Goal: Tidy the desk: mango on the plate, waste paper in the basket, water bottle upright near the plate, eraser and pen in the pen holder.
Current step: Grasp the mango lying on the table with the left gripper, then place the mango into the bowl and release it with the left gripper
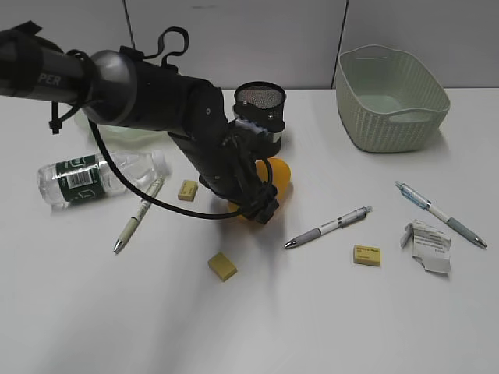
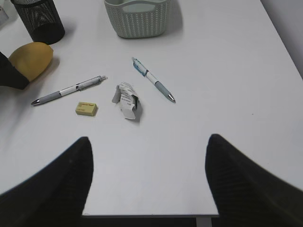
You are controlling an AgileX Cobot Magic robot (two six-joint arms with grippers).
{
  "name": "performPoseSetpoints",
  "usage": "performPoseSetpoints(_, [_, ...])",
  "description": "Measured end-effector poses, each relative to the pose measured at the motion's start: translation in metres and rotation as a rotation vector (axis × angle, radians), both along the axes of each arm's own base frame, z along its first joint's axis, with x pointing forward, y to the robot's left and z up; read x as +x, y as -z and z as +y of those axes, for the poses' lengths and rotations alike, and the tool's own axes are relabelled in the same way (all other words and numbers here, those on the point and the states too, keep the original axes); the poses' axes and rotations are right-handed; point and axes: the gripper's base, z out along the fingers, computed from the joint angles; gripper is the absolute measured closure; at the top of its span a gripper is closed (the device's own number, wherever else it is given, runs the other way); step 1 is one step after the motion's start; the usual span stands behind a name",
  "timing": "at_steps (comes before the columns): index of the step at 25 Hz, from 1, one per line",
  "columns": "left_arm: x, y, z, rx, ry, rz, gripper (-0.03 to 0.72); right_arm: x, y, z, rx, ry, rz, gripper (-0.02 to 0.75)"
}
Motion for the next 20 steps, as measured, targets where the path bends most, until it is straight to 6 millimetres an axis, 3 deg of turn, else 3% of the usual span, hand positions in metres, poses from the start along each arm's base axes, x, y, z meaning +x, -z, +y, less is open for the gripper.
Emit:
performPoseSetpoints(7, [-0.003,-0.014,0.002,-0.002,0.003,0.006,0.124,0.0,0.0,0.0,0.0,0.0,0.0,0.156])
performPoseSetpoints(15, [-0.007,-0.09,0.015,-0.087,-0.007,-0.111,0.125,0.0,0.0,0.0,0.0,0.0,0.0,0.156])
performPoseSetpoints(20, [0.01,-0.139,0.059,-0.146,-0.112,-0.213,0.126,0.0,0.0,0.0,0.0,0.0,0.0,0.156])
